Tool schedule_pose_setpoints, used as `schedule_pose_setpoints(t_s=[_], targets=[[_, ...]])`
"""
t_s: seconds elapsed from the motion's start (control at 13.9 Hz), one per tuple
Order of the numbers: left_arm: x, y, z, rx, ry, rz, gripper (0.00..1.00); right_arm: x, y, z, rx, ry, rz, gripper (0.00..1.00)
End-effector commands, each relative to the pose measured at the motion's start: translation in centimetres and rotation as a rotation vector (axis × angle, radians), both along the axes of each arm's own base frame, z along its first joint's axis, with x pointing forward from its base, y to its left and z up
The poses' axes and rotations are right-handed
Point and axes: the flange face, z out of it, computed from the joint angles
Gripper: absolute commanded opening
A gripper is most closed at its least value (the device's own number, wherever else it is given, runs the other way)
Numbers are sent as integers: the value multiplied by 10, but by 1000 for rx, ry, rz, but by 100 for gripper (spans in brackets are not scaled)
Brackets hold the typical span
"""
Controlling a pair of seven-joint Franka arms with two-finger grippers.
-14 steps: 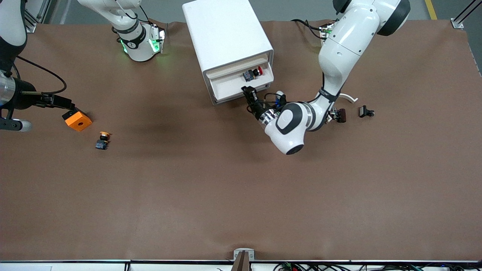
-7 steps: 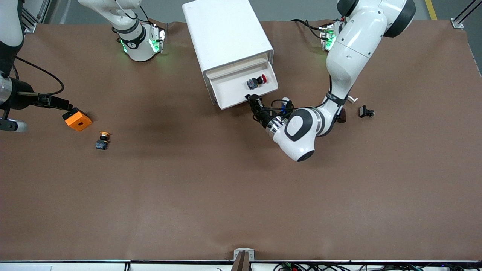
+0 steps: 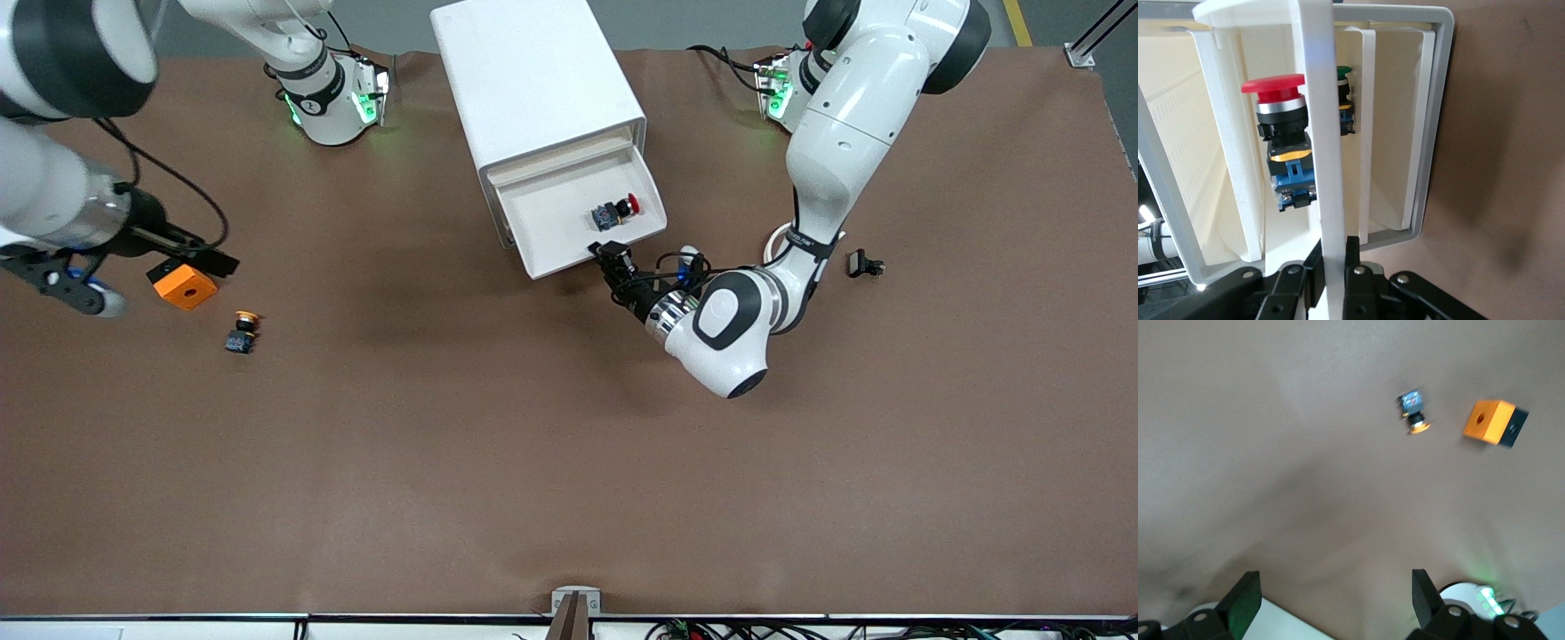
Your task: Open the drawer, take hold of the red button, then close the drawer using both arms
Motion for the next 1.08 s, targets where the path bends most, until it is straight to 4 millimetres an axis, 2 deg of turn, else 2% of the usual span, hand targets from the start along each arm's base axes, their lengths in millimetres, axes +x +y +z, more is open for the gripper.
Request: schedule_pose_setpoints(t_s=[0.0, 0.22, 0.36, 0.72, 0.86, 0.93, 1.01], targets=[[20, 12, -1, 2, -41, 30, 0, -8, 52, 3, -34, -24, -111, 100], [30, 21, 4, 0, -60, 48, 0, -27, 121, 0, -61, -50, -193, 100], [33, 24, 5, -3, -66, 54, 0, -41, 169, -11, -79, -59, -255, 100], [44, 39, 7, -25, -92, 69, 0, -72, 260, -29, -64, -101, -409, 100], [45, 41, 6, -36, -107, 65, 0, -84, 296, -44, -60, -118, -461, 100], [45, 41, 8, -55, -125, 55, 59, -89, 311, -51, -55, -127, -489, 100], [46, 41, 11, -66, -141, 47, 100, -93, 328, -57, -42, -139, -525, 100]])
